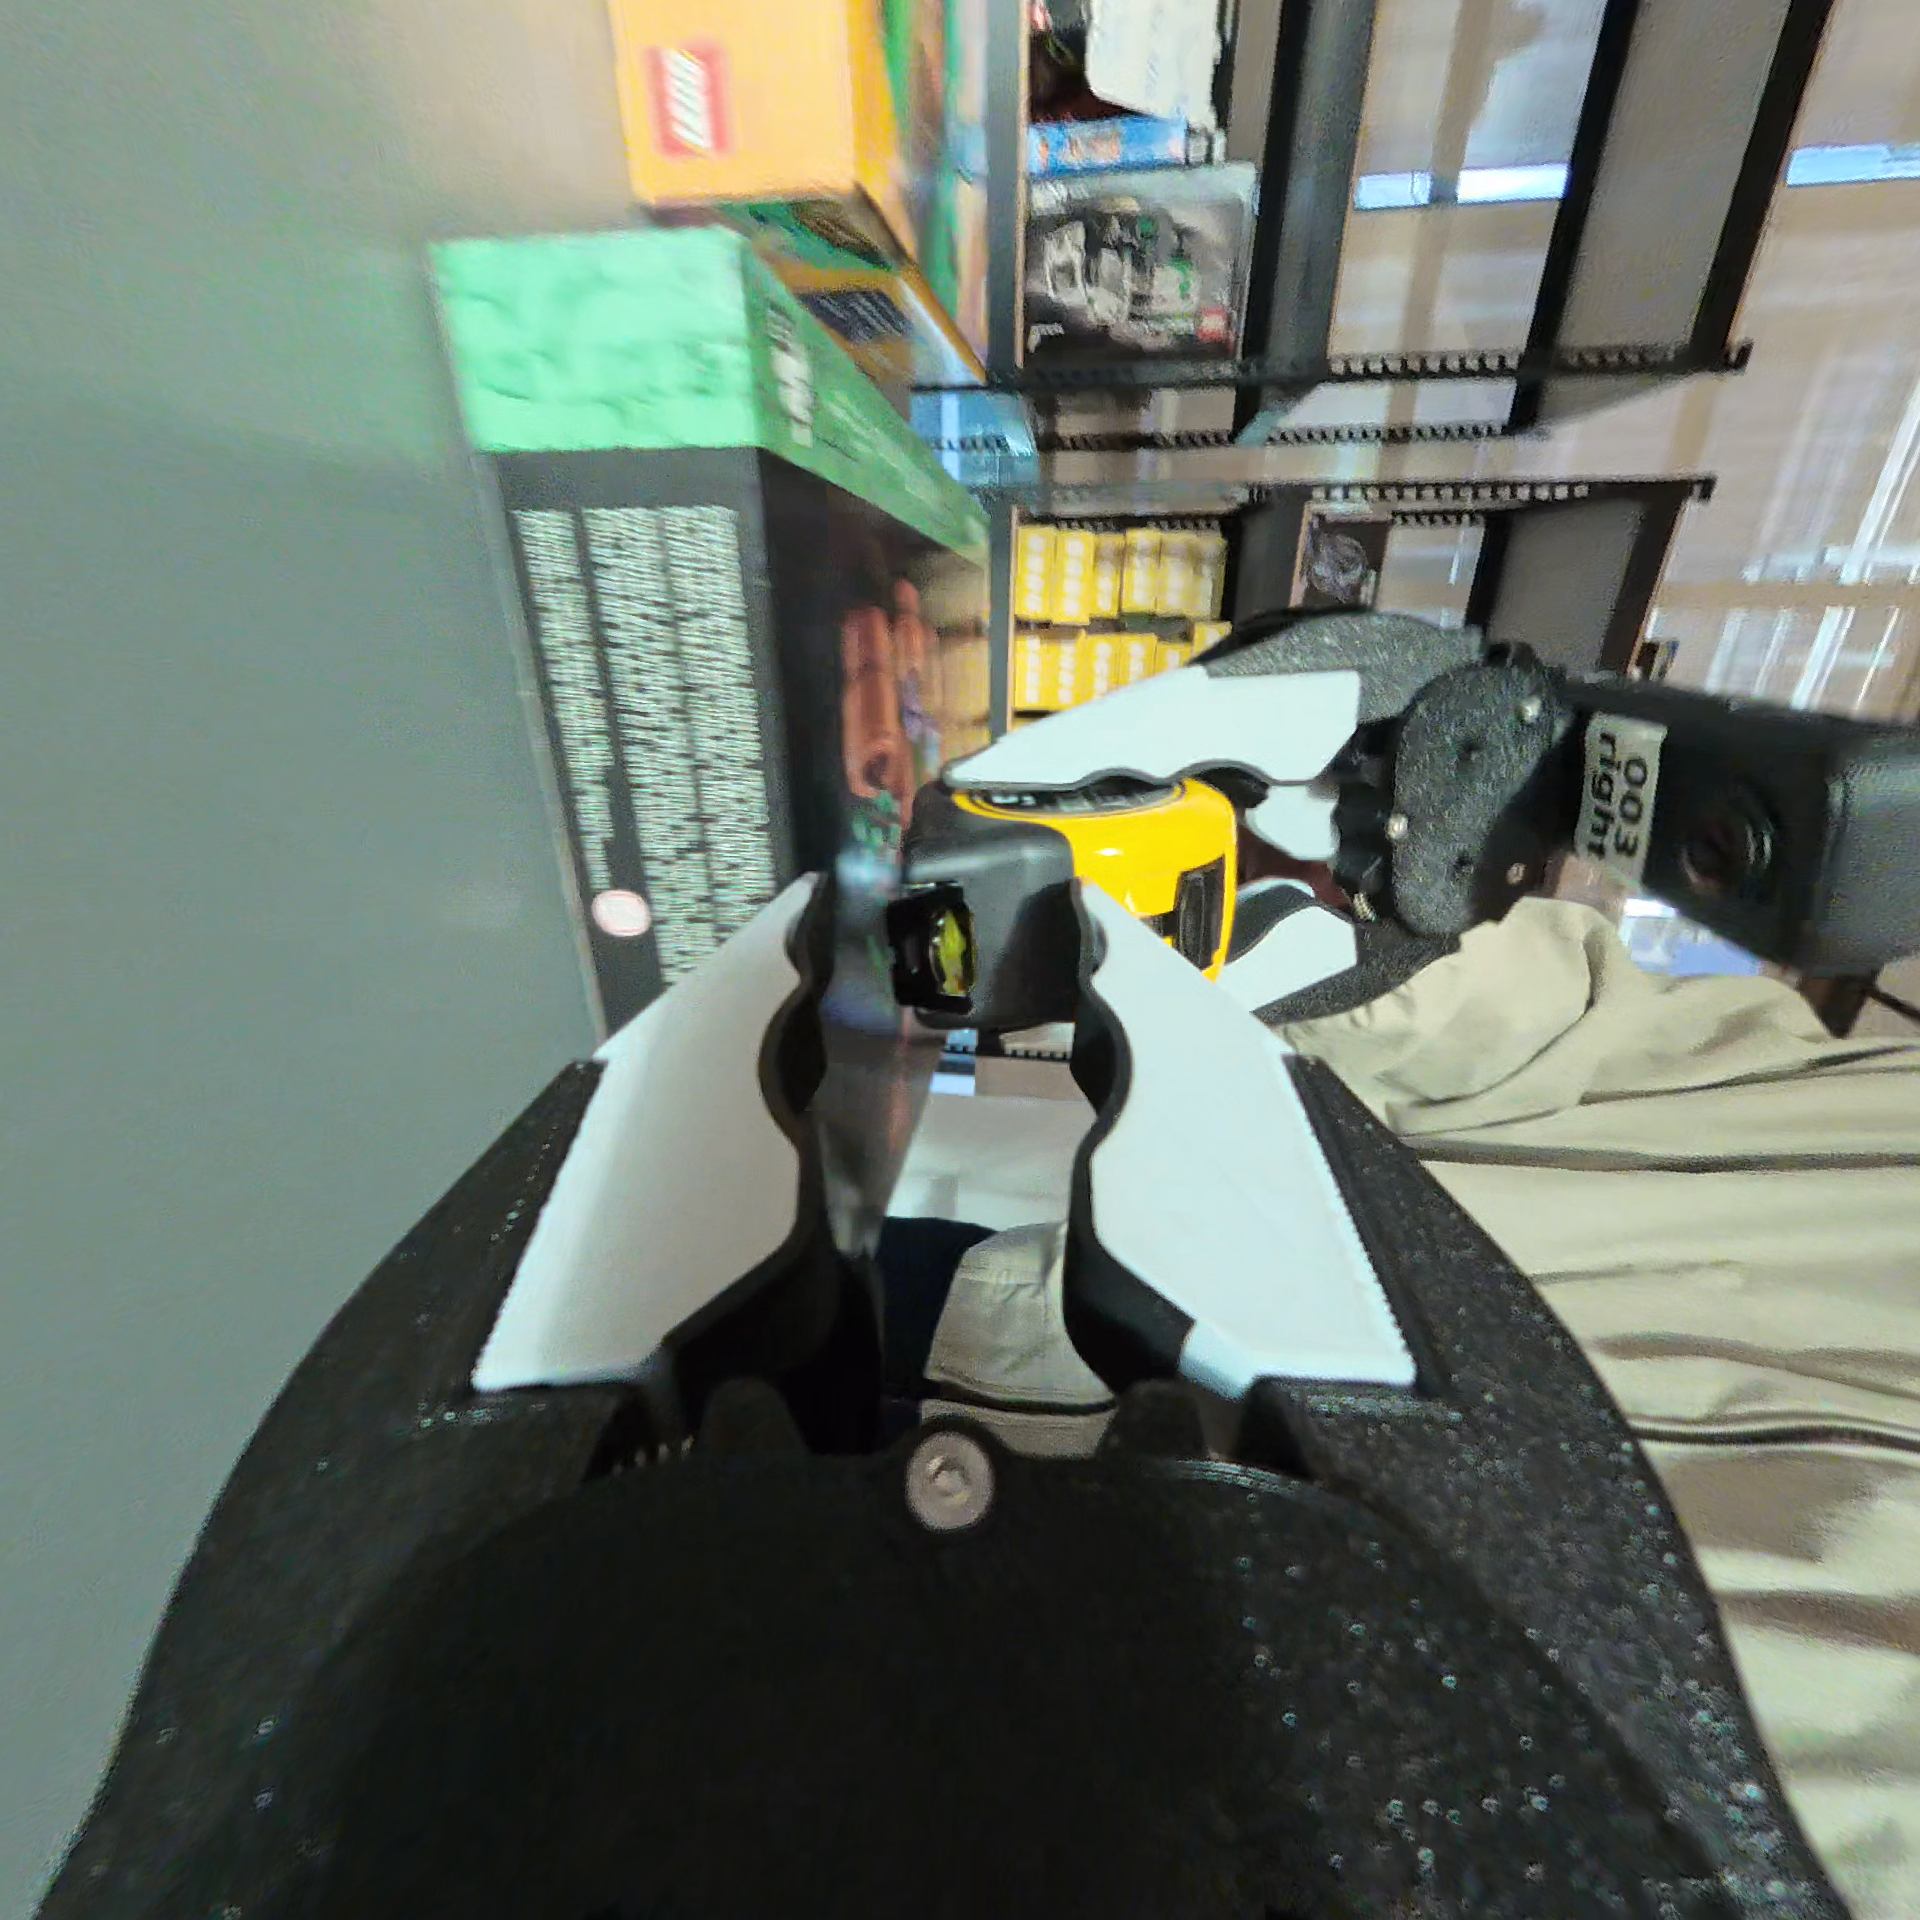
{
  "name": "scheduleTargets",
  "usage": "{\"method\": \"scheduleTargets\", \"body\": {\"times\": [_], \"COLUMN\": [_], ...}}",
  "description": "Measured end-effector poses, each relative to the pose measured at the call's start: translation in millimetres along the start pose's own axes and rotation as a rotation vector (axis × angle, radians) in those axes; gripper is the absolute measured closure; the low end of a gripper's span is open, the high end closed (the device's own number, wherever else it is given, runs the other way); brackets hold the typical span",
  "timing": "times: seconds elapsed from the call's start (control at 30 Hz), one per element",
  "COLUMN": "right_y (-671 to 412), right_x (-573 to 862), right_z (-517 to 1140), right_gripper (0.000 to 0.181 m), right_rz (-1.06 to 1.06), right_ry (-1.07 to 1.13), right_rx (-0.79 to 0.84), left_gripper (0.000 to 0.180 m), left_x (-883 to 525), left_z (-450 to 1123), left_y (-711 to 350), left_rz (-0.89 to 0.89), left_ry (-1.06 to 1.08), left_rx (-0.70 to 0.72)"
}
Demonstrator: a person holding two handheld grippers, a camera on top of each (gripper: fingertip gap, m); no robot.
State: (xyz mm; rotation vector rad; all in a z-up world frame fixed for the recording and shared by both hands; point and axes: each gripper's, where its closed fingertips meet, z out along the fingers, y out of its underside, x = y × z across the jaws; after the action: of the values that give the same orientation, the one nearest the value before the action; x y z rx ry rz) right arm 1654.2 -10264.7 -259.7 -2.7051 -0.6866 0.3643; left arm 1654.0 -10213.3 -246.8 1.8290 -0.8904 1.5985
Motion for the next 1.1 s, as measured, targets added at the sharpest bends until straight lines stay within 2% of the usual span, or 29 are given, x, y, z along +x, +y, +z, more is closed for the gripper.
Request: {"method": "scheduleTargets", "body": {"times": [0.07, 0.2, 0.27, 0.3, 0.37, 0.53, 0.63, 0.8, 0.97, 1.1], "right_y": [3.4, -10.3, -11.6, -10.8, -6.1, -1.8, 0.8, 11.1, 42.6, 78.4], "right_x": [7.1, 7.3, 7.1, 7.9, 9.1, 10.3, 9.4, 8.3, 19.5, 20.2], "right_z": [10.5, 8.7, 6.7, 6.4, 8.1, 4.8, -0.6, -3.7, -13.8, -26.4], "right_gripper": [0.114, 0.114, 0.115, 0.115, 0.114, 0.115, 0.114, 0.114, 0.114, 0.114], "right_rz": [-0.053, -0.091, -0.065, -0.044, -0.032, -0.011, -0.010, -0.018, 0.001, 0.029], "right_ry": [0.046, 0.062, 0.036, 0.024, 0.007, -0.021, -0.021, -0.011, 0.039, 0.043], "right_rx": [-0.021, 0.056, 0.077, 0.081, 0.061, 0.040, 0.008, -0.064, -0.173, -0.274], "left_gripper": [0.135, 0.131, 0.132, 0.134, 0.151, 0.161, 0.172, 0.171, 0.172, 0.172], "left_x": [-13.4, -13.3, -7.9, -8.8, -9.9, -8.4, -8.2, -4.5, -15.8, -30.2], "left_z": [-7.5, 3.0, 4.8, 4.9, 6.1, 10.0, 9.5, 7.6, -8.5, 5.2], "left_y": [-3.3, 12.3, 9.6, 7.8, 6.8, 8.6, 11.9, 12.8, 1.1, 2.1], "left_rz": [-0.043, -0.067, -0.070, -0.066, -0.061, -0.065, 0.019, 0.126, 0.123, 0.101], "left_ry": [0.021, 0.151, 0.240, 0.260, 0.302, 0.381, 0.347, 0.244, 0.158, 0.068], "left_rx": [0.040, 0.005, 0.041, 0.061, 0.089, 0.114, 0.100, 0.035, 0.062, 0.004]}}
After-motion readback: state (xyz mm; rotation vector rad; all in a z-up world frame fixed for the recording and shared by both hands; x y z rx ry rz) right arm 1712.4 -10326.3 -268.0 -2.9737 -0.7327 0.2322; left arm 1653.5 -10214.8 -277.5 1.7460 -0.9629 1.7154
